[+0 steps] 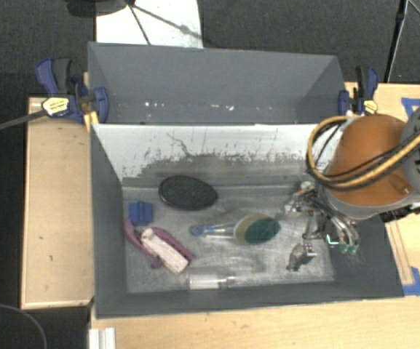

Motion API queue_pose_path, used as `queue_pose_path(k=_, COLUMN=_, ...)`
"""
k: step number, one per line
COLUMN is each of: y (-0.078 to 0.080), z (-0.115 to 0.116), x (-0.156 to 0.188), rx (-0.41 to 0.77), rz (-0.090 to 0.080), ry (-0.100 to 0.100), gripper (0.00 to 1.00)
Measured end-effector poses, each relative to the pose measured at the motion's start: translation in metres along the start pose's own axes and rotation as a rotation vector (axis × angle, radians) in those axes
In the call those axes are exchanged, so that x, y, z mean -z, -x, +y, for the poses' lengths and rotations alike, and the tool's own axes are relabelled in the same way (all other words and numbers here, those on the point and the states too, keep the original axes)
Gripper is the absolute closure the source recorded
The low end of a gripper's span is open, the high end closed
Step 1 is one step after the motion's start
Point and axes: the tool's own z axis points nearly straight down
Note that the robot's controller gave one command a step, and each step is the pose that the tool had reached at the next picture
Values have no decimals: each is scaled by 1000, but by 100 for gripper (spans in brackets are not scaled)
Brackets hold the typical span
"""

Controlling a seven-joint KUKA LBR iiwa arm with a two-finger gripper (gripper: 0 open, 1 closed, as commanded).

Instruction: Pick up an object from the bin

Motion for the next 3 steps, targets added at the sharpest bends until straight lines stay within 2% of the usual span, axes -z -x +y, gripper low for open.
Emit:
queue_pose_path(k=1, y=69, z=30, x=-65, rx=69, rz=-8, ry=1, gripper=0)
queue_pose_path(k=2, y=70, z=28, x=-60, rx=67, rz=-13, ry=-1, gripper=100)
queue_pose_path(k=3, y=52, z=11, x=76, rx=143, rz=-16, ry=-2, gripper=100)
